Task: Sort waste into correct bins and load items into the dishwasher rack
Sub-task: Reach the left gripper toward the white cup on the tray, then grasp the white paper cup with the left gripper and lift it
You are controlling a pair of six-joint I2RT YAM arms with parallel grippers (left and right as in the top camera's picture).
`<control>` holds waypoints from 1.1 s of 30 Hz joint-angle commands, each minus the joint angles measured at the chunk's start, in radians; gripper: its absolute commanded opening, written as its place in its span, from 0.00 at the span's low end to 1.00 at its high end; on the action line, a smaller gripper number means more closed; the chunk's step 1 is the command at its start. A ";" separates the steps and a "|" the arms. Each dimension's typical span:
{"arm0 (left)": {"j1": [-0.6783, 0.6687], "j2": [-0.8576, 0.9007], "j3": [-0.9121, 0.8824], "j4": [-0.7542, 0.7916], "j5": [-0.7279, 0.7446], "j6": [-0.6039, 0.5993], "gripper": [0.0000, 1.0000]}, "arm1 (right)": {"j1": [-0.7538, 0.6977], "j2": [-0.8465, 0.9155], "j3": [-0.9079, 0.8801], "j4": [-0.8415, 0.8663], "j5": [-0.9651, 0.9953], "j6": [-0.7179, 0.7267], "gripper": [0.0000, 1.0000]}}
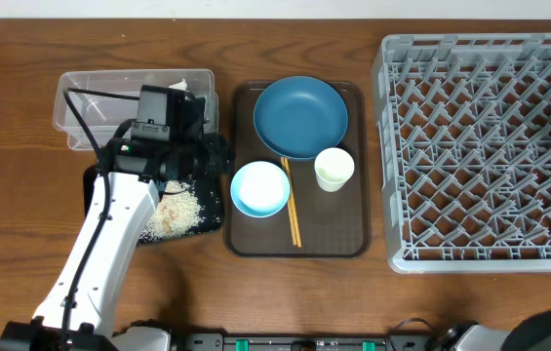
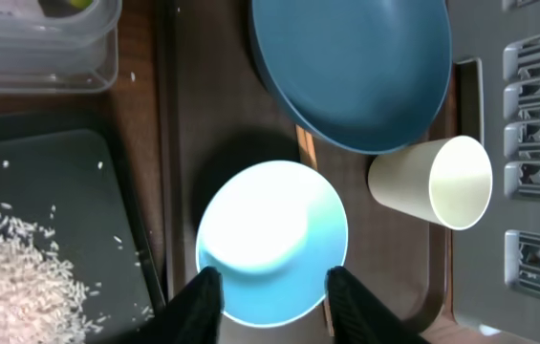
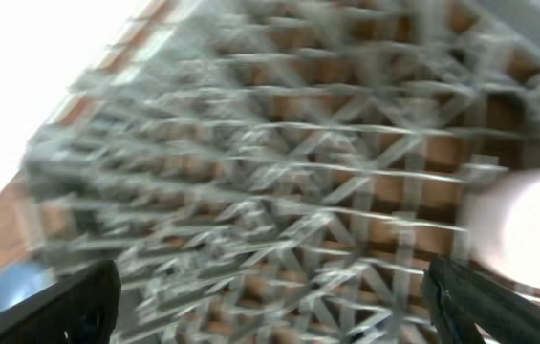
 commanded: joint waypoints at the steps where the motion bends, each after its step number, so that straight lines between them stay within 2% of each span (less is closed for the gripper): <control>1: -0.018 0.000 0.005 0.029 -0.007 0.014 0.48 | 0.085 -0.052 0.021 -0.048 -0.067 -0.059 0.99; 8: -0.135 0.035 0.005 0.229 -0.008 0.013 0.52 | 0.255 -0.052 0.019 -0.134 -0.062 -0.068 0.99; 15: -0.276 0.162 0.005 0.426 -0.008 0.013 0.52 | 0.367 -0.051 0.019 -0.141 0.026 -0.078 0.99; 27: -0.406 0.391 0.005 0.479 -0.008 0.013 0.51 | 0.381 -0.051 0.019 -0.156 0.053 -0.078 0.99; 33: -0.415 0.409 0.005 0.455 -0.007 0.013 0.22 | 0.381 -0.051 0.019 -0.163 0.060 -0.078 0.99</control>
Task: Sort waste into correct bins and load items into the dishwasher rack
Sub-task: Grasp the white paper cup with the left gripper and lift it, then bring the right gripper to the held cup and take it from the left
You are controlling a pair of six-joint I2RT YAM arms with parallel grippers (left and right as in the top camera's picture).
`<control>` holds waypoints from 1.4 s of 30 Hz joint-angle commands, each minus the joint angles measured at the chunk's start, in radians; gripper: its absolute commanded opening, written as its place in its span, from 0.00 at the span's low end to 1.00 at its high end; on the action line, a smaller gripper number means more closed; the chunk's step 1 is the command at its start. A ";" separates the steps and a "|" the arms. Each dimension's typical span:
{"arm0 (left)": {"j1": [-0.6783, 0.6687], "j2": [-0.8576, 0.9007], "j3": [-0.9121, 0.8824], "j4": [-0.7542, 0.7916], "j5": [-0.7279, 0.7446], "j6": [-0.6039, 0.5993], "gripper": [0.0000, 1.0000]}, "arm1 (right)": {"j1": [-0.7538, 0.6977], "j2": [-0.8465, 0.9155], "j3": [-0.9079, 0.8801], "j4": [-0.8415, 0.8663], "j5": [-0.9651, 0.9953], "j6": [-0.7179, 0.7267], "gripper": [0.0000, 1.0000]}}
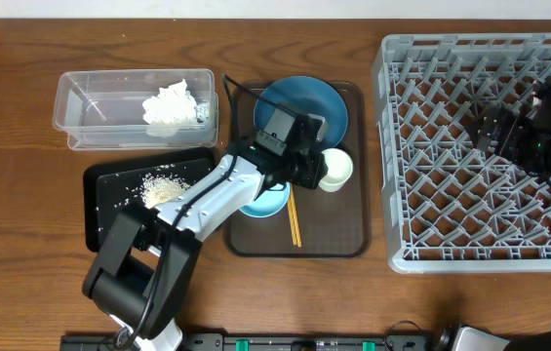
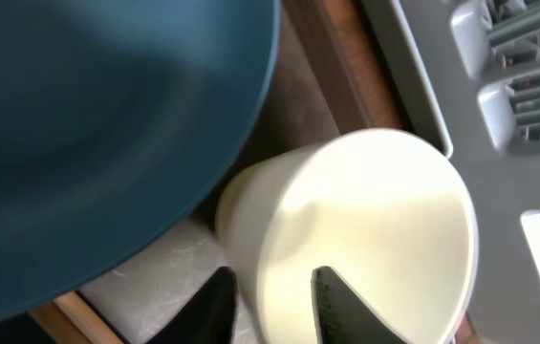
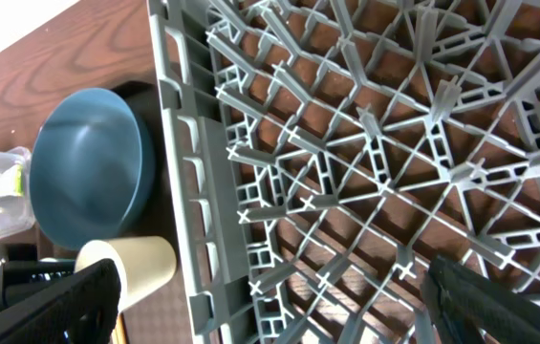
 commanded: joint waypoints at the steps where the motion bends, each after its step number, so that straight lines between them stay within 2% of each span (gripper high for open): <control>1: 0.000 0.004 0.005 -0.013 -0.005 0.016 0.20 | 0.008 0.002 0.011 -0.006 0.019 -0.017 0.99; 7: 0.002 0.003 0.005 -0.076 -0.005 0.016 0.06 | 0.008 0.003 0.011 -0.032 0.080 -0.017 0.99; 10: 0.018 -0.017 0.005 -0.109 -0.005 0.008 0.06 | 0.007 0.003 0.011 -0.062 0.110 -0.017 0.99; 17: 0.125 -0.165 0.005 -0.122 0.062 -0.126 0.06 | 0.008 0.003 0.011 -0.102 0.058 -0.054 0.98; 20: 0.199 -0.214 0.005 -0.108 0.190 -0.192 0.06 | 0.009 0.003 0.011 -0.106 -0.098 -0.161 0.95; 24: 0.290 -0.213 0.005 -0.037 0.504 -0.266 0.06 | 0.033 0.003 0.008 -0.117 -0.216 -0.224 0.95; 29: 0.339 -0.203 0.005 0.056 0.742 -0.274 0.06 | 0.143 0.005 -0.015 -0.103 -0.332 -0.303 0.94; 33: 0.344 -0.203 0.005 0.068 0.783 -0.274 0.06 | 0.248 0.006 -0.063 -0.034 -0.430 -0.351 0.95; 35: 0.344 -0.203 0.005 0.068 0.784 -0.275 0.06 | 0.306 0.007 -0.099 0.014 -0.475 -0.367 0.99; 42: 0.344 -0.203 0.005 0.093 0.887 -0.281 0.06 | 0.450 0.010 -0.219 0.225 -0.633 -0.391 0.96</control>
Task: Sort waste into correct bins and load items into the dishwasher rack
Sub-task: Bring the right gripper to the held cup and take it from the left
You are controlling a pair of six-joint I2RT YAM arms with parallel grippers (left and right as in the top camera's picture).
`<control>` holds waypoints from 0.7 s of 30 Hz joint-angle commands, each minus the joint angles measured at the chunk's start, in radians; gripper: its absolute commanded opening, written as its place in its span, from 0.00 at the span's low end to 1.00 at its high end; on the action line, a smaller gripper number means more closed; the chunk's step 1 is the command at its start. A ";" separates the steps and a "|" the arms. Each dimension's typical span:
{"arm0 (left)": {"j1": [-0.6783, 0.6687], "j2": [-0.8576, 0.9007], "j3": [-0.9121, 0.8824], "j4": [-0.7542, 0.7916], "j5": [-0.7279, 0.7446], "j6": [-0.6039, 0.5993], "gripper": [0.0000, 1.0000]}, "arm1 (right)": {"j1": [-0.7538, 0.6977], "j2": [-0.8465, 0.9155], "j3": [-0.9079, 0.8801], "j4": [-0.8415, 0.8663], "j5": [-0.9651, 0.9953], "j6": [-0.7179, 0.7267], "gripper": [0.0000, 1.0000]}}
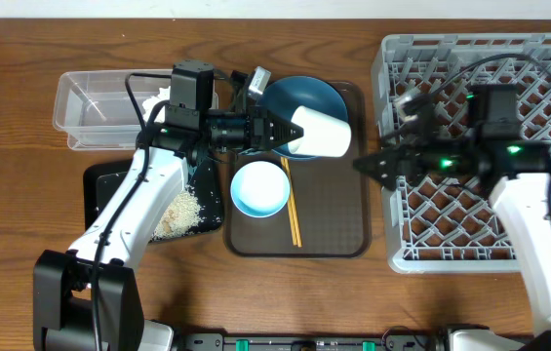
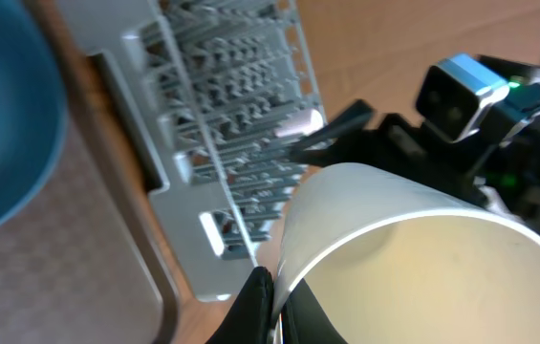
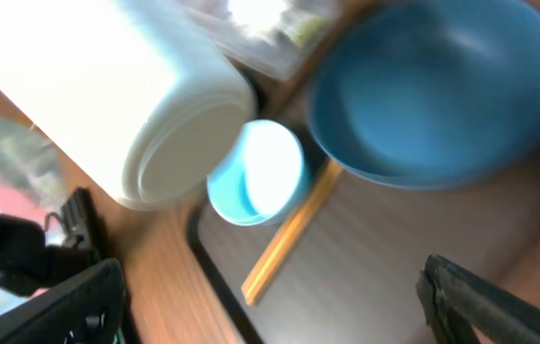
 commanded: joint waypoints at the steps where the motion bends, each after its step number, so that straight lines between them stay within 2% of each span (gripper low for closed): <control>1: 0.005 0.006 0.005 0.005 0.095 -0.010 0.06 | 0.052 0.008 -0.049 0.074 -0.165 -0.032 0.96; 10: 0.005 0.006 0.005 0.007 0.132 -0.032 0.06 | 0.113 0.008 -0.080 0.269 -0.324 -0.032 0.93; 15: 0.005 0.006 0.005 0.009 0.166 -0.035 0.06 | 0.122 0.008 -0.080 0.361 -0.392 -0.031 0.86; 21: 0.005 0.006 0.005 0.009 0.198 -0.035 0.06 | 0.123 0.008 -0.080 0.369 -0.392 -0.029 0.76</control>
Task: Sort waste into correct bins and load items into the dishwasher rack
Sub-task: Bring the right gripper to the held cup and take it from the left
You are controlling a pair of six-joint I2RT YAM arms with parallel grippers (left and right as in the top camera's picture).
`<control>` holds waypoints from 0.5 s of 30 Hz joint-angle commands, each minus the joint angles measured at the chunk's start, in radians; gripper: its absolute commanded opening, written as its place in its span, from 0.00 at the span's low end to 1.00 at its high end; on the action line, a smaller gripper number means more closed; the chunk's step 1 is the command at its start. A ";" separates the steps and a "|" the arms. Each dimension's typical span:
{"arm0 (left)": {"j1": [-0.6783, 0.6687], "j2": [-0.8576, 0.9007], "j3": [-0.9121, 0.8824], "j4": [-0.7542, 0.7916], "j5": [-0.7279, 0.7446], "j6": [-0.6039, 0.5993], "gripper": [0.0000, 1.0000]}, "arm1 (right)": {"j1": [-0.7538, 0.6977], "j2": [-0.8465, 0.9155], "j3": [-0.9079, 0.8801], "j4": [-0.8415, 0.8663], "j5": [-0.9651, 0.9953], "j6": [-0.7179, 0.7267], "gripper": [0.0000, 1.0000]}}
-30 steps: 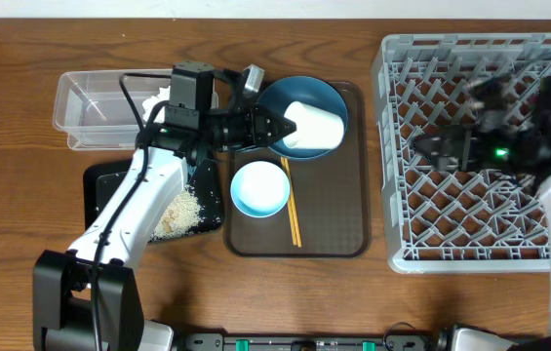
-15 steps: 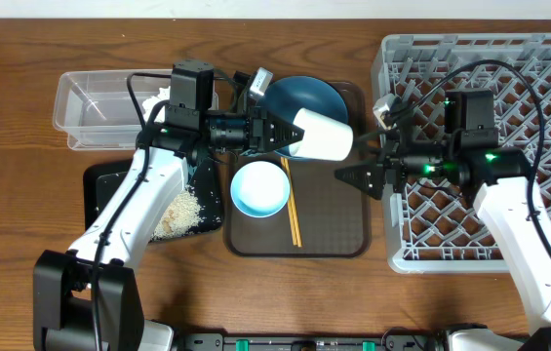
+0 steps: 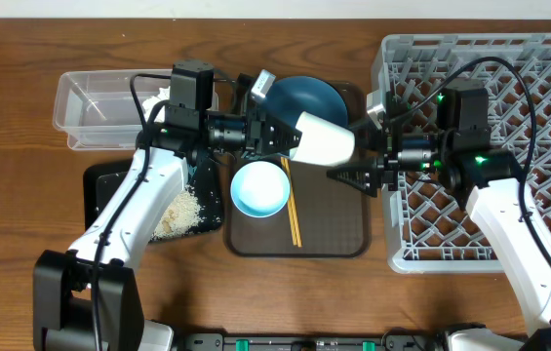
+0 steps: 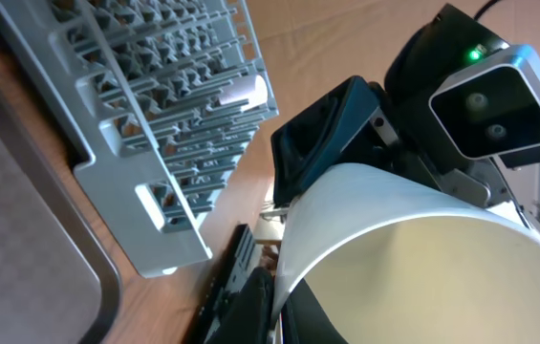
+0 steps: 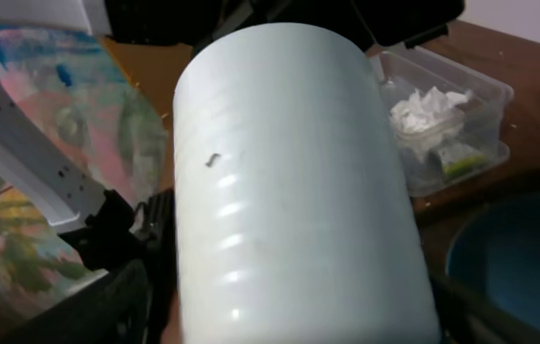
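Note:
A white cup (image 3: 326,142) hangs on its side above the brown tray (image 3: 343,234), base pointing right. My left gripper (image 3: 280,136) is shut on its rim (image 4: 293,239), one finger inside and one outside, as the left wrist view shows at the gripper (image 4: 271,291). My right gripper (image 3: 351,170) is open at the cup's base; in the right wrist view the cup (image 5: 298,191) fills the gap between its fingers (image 5: 121,301). A dark blue plate (image 3: 299,96), a light blue bowl (image 3: 258,188) and chopsticks (image 3: 292,210) lie on the tray.
The grey dishwasher rack (image 3: 490,146) stands at the right, with something pink at its right edge. A clear bin (image 3: 99,102) holding tissue sits at the back left. In front of it lies a black tray (image 3: 109,185) with rice.
My right gripper has moved left from the rack's edge to the cup's base, and the cup now sits between its open fingers. The left gripper still holds the cup, shifted slightly right.
First the cup stood upright on the tray, my left gripper was open near the bowl and the right arm was at the far right of the rack. Then the left gripper was at the cup's rim. Later it held the cup sideways over the plate; now the right gripper brackets it.

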 commanded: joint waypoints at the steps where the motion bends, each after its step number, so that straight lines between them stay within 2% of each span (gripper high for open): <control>1: 0.005 0.006 0.005 0.005 0.032 -0.010 0.06 | 0.012 0.007 -0.001 0.005 -0.058 -0.006 0.75; 8: 0.002 0.006 0.005 0.005 0.036 -0.024 0.06 | 0.015 0.007 -0.001 0.054 -0.058 -0.006 0.63; 15: 0.003 0.006 0.005 0.005 0.050 -0.024 0.06 | 0.016 0.007 -0.001 0.080 -0.058 -0.006 0.57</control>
